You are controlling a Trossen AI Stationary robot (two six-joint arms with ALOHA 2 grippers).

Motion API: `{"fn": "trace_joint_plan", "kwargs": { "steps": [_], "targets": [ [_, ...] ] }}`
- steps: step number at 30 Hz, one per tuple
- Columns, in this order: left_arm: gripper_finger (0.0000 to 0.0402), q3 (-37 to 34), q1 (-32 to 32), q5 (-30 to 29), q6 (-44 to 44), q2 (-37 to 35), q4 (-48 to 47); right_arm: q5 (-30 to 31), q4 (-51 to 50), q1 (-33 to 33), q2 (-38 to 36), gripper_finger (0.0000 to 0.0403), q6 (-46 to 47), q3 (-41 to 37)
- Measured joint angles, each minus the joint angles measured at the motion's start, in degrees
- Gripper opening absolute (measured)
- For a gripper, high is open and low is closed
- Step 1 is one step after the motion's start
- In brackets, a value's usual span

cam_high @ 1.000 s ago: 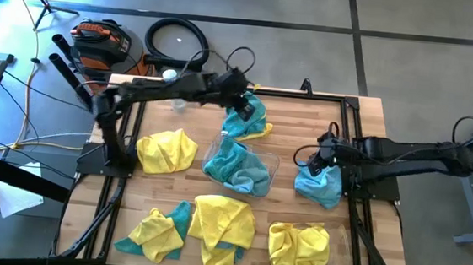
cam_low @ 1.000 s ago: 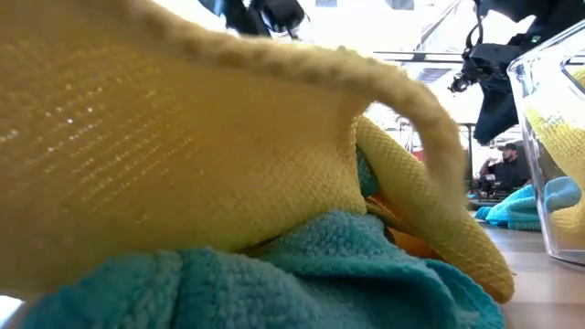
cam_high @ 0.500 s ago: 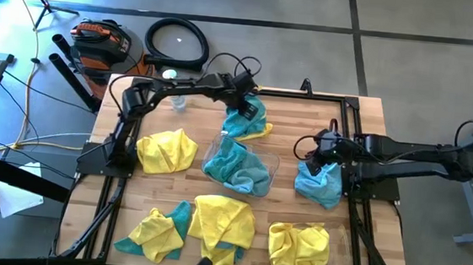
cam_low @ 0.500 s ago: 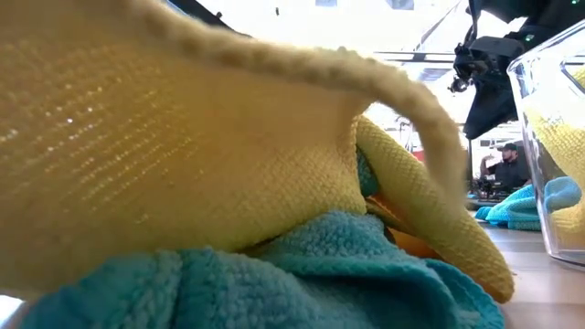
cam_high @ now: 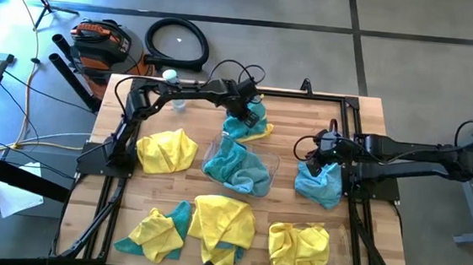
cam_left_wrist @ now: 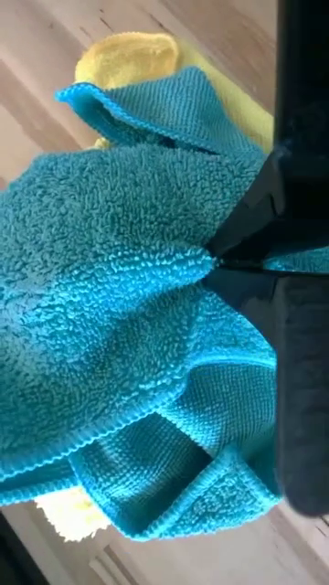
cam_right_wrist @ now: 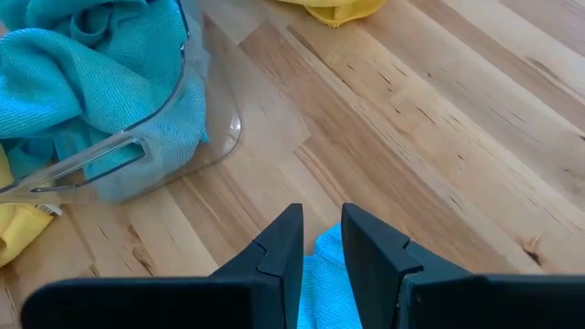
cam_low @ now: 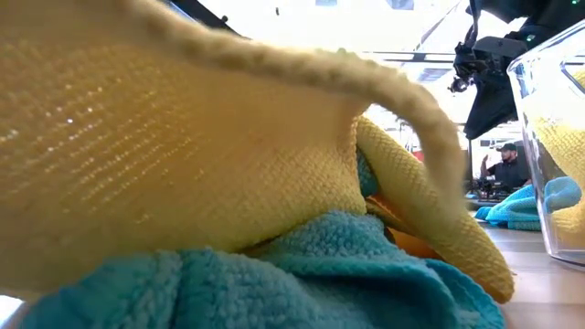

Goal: Sort microfiber towel by color & place in baskets
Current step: Put the blue towel in the top transparent bin

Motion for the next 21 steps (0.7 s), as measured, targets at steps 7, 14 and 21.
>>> {"fn": "trace_joint_plan", "kwargs": {
  "steps": [7,14,21],
  "targets": [
    [0.0001,-0.07,-1.39,-2.05,-0.03,-4.30,-0.67,0.02,-0.07,0.00,0.02,0.0071,-1.08,0.00],
    [0.0000,-0.07,-5.40,-8.73,0.35,-14.60,-1.80,0.04,-0.33,0.00,0.02,0.0071,-1.41,0.00],
    [0.0000,-0.04,-11.89,-15.64,0.86,-26.02,-3.75,0.07,-0.64,0.00,0.02,0.0071,-1.41,0.00]
  ]
}}
